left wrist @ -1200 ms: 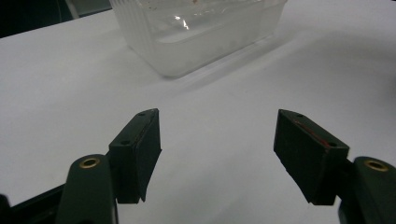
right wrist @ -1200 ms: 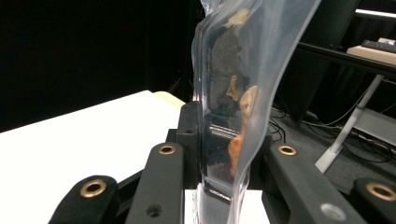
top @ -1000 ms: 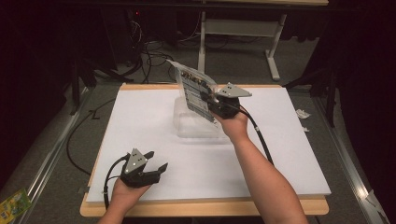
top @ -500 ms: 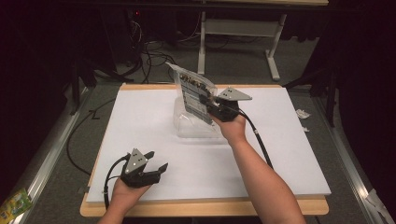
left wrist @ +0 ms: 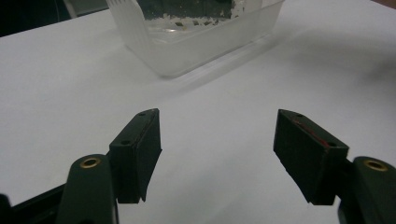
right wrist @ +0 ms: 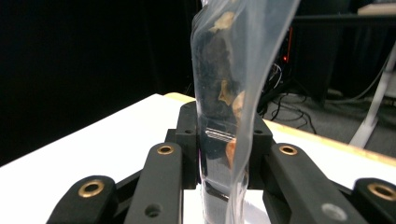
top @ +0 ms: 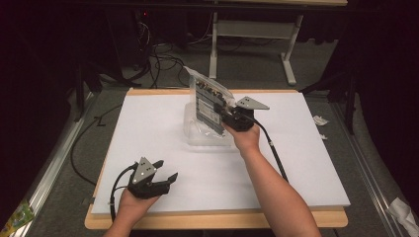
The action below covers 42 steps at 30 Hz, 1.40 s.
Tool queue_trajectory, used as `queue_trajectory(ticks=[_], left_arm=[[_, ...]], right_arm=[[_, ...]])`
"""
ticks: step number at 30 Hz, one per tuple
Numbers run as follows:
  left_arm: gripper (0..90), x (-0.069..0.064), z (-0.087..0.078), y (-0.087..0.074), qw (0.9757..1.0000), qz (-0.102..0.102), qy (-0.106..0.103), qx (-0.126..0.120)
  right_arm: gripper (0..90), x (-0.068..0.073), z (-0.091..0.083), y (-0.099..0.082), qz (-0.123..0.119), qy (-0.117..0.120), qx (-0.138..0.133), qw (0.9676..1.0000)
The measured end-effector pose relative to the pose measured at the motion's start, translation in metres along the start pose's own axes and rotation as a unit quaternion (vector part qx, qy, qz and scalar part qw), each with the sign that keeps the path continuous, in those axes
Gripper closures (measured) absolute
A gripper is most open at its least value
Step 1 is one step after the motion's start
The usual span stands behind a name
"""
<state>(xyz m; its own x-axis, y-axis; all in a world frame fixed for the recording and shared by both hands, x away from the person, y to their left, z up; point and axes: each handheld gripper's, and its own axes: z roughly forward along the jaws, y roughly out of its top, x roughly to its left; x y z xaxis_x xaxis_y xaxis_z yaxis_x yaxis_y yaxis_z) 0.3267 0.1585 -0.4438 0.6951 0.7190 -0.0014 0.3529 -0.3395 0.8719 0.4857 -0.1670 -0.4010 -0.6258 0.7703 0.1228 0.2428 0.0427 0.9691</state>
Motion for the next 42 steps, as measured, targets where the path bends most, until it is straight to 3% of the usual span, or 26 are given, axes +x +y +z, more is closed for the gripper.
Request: queue_trajectory(ticks=[2, 7, 14, 19, 22, 28, 34, 42], left_arm=[[32.4, 0.0, 0.0, 0.0, 1.0, 0.001, -0.002, 0.0], [32.5, -0.001, 0.001, 0.0, 1.0, 0.001, -0.003, 0.001], [32.5, -0.001, 0.001, 0.0, 1.0, 0.001, -0.003, 0.0], [32.5, 0.0, 0.0, 0.0, 1.0, 0.0, -0.002, -0.001], [32.5, 0.0, 0.001, 0.0, 1.0, 0.0, -0.004, -0.001], [32.5, 0.0, 0.001, 0.0, 1.0, 0.0, -0.004, -0.001], [32.5, 0.0, 0.001, 0.0, 1.0, 0.001, -0.005, 0.0], [32.5, -0.001, 0.001, 0.001, 1.0, 0.001, -0.004, -0.001]], right_arm=[[75.1, -0.008, -0.002, -0.006, 0.019, -0.002, 0.002, 0.9998], [74.5, -0.019, -0.007, -0.014, 0.04, -0.009, 0.006, 0.9992], [69.9, -0.018, -0.006, -0.013, 0.041, -0.023, 0.019, 0.9987], [55.8, -0.02, -0.007, -0.012, 0.041, -0.028, 0.028, 0.9984], [51.9, -0.021, -0.007, -0.011, 0.04, -0.028, 0.028, 0.9984], [39.6, -0.027, -0.011, -0.008, 0.059, -0.031, 0.026, 0.9974], [24.3, -0.029, -0.017, -0.004, 0.059, -0.028, 0.029, 0.9975], [19.0, -0.026, -0.026, -0.002, 0.042, -0.025, 0.046, 0.9977]])
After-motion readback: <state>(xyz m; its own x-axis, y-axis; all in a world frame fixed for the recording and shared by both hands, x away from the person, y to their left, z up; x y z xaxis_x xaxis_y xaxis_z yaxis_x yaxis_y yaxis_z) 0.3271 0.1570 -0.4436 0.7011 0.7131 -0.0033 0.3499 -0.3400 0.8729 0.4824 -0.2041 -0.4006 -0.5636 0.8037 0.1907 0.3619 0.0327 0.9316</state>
